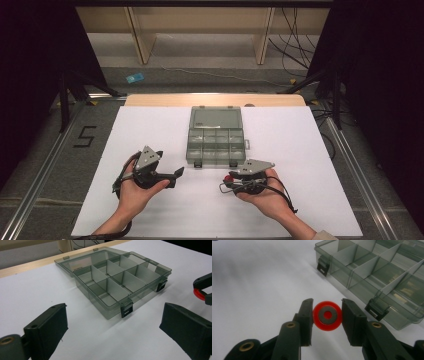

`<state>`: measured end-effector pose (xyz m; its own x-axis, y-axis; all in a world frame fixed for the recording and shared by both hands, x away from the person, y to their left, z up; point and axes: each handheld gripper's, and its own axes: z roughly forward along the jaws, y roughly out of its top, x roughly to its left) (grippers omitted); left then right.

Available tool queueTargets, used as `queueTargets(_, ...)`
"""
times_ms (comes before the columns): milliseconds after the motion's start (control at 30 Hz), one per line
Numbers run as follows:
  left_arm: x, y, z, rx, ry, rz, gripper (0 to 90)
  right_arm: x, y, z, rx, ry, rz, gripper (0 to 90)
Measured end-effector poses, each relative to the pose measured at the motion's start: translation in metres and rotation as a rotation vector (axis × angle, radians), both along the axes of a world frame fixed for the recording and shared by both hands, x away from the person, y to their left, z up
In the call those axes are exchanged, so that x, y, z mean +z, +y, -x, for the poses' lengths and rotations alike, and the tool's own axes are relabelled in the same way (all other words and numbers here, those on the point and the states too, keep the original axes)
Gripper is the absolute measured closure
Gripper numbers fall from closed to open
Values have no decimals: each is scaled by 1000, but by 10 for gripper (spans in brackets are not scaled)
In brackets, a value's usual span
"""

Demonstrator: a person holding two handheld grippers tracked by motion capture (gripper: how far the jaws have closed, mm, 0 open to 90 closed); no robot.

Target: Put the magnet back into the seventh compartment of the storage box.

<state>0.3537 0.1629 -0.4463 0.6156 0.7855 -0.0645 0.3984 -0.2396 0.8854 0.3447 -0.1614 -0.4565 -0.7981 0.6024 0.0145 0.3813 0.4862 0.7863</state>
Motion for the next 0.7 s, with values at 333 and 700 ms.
queueTargets(333, 0, 0, 0, 4, 1, 3, 64, 7, -1, -7, -19, -16, -21, 633)
queueTargets(700, 0, 0, 0, 6, 5, 8, 65, 11, 0, -11, -25, -34, -21, 633)
